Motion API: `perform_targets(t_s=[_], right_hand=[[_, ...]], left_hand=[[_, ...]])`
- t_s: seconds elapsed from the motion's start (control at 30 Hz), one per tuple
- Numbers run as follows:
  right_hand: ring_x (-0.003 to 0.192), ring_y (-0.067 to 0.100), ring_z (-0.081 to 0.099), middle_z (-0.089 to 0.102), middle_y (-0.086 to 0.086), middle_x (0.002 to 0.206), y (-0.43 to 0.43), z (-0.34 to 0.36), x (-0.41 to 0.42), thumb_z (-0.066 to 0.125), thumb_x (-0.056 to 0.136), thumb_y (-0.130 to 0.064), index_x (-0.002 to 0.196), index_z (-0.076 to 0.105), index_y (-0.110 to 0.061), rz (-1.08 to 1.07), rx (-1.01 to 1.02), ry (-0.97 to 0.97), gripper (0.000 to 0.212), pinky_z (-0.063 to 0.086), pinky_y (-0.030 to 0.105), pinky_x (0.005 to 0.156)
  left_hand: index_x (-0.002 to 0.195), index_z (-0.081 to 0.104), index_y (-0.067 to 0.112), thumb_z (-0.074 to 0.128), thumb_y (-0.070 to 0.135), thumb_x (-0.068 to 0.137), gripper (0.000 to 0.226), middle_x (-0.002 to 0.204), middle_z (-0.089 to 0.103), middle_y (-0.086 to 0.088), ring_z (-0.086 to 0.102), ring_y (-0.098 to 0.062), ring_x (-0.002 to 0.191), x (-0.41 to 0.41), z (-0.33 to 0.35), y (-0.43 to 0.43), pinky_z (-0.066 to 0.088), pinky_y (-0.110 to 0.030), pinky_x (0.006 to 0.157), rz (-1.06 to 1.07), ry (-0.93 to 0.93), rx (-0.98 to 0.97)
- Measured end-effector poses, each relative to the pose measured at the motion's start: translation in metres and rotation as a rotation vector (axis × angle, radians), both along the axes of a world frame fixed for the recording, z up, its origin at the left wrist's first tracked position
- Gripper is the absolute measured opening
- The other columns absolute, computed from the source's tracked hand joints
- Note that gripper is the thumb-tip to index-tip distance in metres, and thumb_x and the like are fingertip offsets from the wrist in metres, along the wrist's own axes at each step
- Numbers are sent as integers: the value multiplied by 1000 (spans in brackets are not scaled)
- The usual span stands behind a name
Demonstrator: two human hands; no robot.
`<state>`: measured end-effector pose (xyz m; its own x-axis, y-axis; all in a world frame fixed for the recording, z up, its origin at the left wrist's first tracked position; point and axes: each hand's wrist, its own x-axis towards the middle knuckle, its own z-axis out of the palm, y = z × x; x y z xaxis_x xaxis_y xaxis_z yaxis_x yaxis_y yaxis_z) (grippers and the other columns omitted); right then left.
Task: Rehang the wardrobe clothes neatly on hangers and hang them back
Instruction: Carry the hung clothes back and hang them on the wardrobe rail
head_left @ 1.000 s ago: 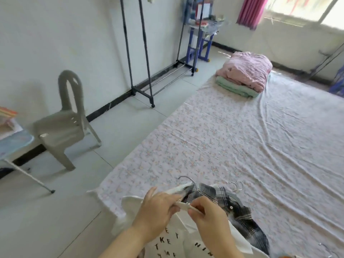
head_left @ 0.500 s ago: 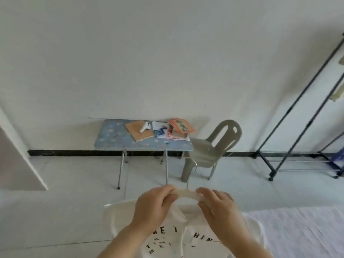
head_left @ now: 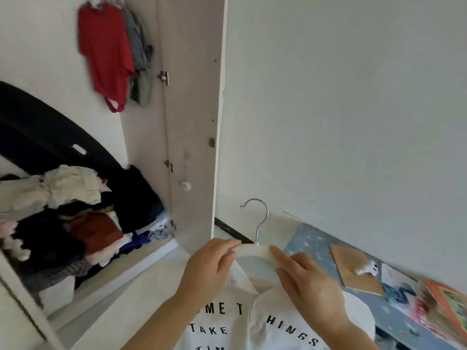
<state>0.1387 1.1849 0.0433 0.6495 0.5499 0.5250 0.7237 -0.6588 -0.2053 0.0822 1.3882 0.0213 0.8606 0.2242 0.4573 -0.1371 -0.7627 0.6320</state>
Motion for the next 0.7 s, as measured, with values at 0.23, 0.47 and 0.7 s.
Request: perform_targets(t_s=[0.23, 0.47, 0.7], right_hand=[[50, 13, 58, 59, -5, 70, 132, 34, 99, 87, 59, -15, 108, 69, -27, 284, -16, -47, 54, 38, 25, 29], [79, 6, 55, 51, -14, 107, 266, 41, 168, 42, 95, -38, 138, 28, -49, 473, -99, -31, 46, 41, 19, 58], [87, 6, 53, 43, -15, 114, 414, 58, 230, 30, 97, -41, 138, 21, -51, 469, -185, -5, 44, 41, 21, 60]], left_hand=[[126, 54, 25, 53, 21, 92, 34, 118, 57, 10, 49, 0, 107, 43, 20, 106, 30, -5, 87, 294, 4, 69], [128, 52, 23, 52, 18, 93, 36, 120, 53, 11, 37, 8, 107, 79, 30, 218, 15, 7, 89, 490, -21, 113], [130, 50, 28, 52, 18, 93, 38, 111, 45, 22, 42, 6, 104, 139, 39, 354, 24, 3, 89, 583, -79, 84]])
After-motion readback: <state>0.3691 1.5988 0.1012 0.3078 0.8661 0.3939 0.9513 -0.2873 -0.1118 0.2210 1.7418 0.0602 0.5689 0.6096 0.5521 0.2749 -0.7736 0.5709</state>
